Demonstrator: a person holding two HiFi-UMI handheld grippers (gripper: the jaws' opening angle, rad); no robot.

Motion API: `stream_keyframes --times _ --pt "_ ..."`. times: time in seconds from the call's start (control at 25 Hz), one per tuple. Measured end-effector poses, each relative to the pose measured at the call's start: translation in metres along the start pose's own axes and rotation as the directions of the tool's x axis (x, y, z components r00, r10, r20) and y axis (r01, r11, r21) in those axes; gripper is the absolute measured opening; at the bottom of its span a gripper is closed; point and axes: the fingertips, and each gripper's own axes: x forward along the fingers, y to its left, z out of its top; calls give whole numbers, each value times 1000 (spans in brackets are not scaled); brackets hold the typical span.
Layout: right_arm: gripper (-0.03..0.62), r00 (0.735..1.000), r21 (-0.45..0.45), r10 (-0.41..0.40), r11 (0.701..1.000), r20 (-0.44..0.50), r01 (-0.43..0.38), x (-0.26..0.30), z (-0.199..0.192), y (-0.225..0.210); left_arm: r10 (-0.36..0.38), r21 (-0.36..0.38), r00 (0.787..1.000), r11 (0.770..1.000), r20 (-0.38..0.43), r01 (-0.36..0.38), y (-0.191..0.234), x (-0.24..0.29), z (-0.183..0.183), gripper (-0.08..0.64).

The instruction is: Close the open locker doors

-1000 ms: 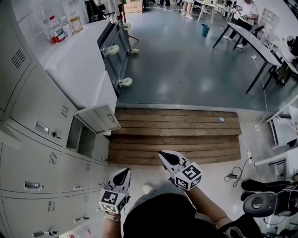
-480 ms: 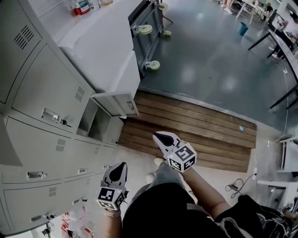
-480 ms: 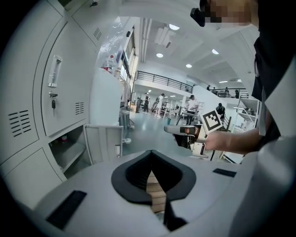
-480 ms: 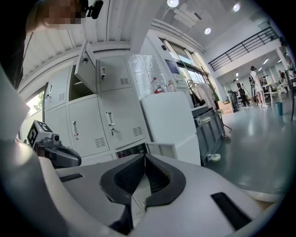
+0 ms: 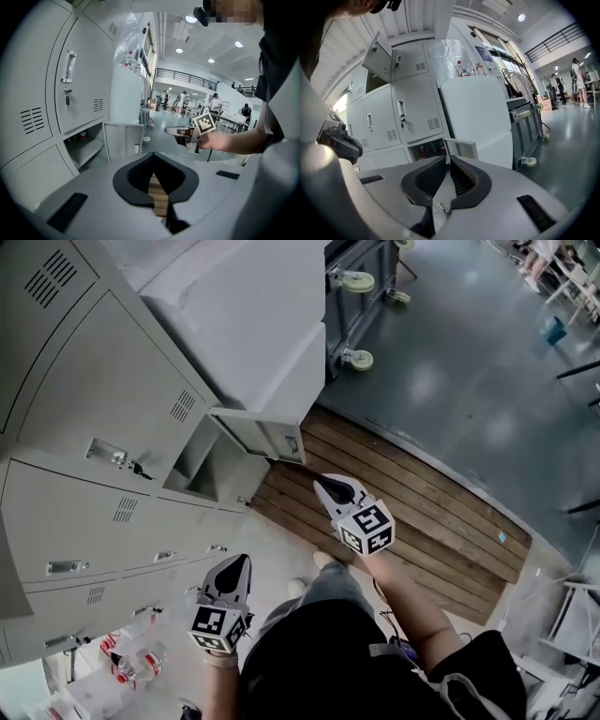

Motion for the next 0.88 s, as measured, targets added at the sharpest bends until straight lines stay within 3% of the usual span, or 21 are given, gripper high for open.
stream_keyframes --times 0.16,0.56,0.88 --pt "60 999 -20 31 999 -27 -31 27 -5 -29 52 -12 998 999 -19 -53 0 5 -3 18" --pt "223 993 -65 69 995 -93 -75 97 -10 -69 165 -81 985 982 -56 -169 3 0 -22 18" --pt "236 988 -113 86 988 -130 -101 141 -9 -79 250 -120 966 959 -69 -257 12 -21 -36 18"
